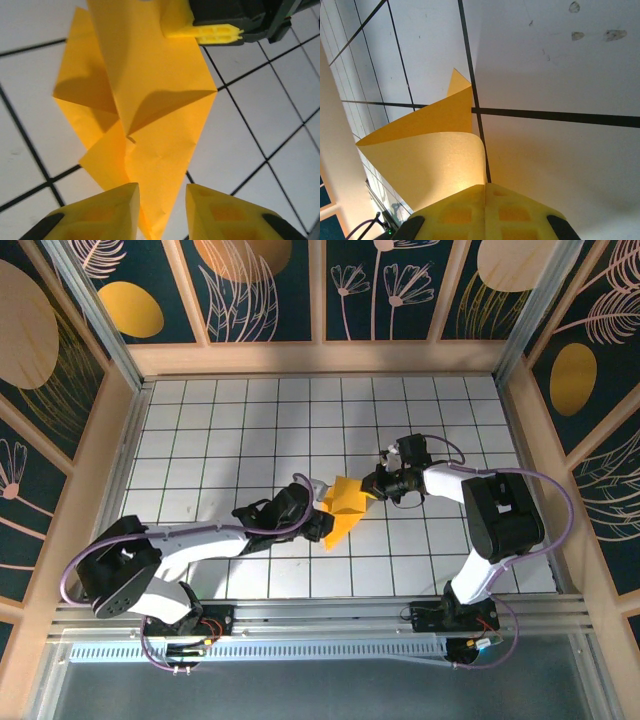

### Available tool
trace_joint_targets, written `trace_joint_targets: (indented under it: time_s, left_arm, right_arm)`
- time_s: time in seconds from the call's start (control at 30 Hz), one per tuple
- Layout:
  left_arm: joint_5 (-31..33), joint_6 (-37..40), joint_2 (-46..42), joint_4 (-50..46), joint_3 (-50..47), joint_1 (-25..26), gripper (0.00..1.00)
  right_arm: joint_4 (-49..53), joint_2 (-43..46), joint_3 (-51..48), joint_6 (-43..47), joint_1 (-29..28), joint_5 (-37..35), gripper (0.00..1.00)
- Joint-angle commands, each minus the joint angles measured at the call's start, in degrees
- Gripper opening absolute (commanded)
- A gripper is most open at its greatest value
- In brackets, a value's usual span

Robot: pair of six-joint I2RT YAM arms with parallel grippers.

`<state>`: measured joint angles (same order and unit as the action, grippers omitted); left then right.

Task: Fold a paper plane with a square sheet of paper (fold left side to right side)
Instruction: Fold the wing for the fifth time at the center of the table.

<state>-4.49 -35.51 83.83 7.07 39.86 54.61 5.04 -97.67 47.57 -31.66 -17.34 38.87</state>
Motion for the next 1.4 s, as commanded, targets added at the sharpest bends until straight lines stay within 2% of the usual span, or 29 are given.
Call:
trace_joint_targets:
  time_s: [0.0,0.33,0.67,0.9,1.07,1.17,1.37]
  left_arm:
    - [-8.3,-3.9,3.0,7.5,-1.2,-1.4,0.26]
    - [-13.5,-6.9,11.6,10.9,0.2,-5.7,0.16]
    - [-13.8,-8.1,14.0,10.8,-0.4,-7.7,0.12]
    - [-14.6,-7.6,14.0,11.2,-0.8,-8.4,0.11]
    - [-15.2,-7.2,14.0,11.6,-1.3,-8.6,0.11]
    - [-15.5,-7.1,14.0,11.6,-1.5,-8.8,0.11]
    - [-15.5,-6.9,14.0,11.6,-1.7,-9.0,0.11]
  right_arm:
    - [0.8,1.0,0.4,1.7,0.1,0.9,0.04]
    - [-1.4,1.1,-0.6,3.9,0.1,3.1,0.19]
    - [-4.3,0.2,-0.2,8.7,0.0,3.1,0.36]
    - [-5.1,-3.4,2.2,11.4,0.0,3.6,0.4]
    - [-5.2,-4.3,3.4,15.0,0.2,2.0,0.48]
    - [-7.4,-4.9,3.5,16.7,0.0,4.2,0.51]
    - [-10.2,-6.6,4.3,20.5,0.0,8.9,0.5]
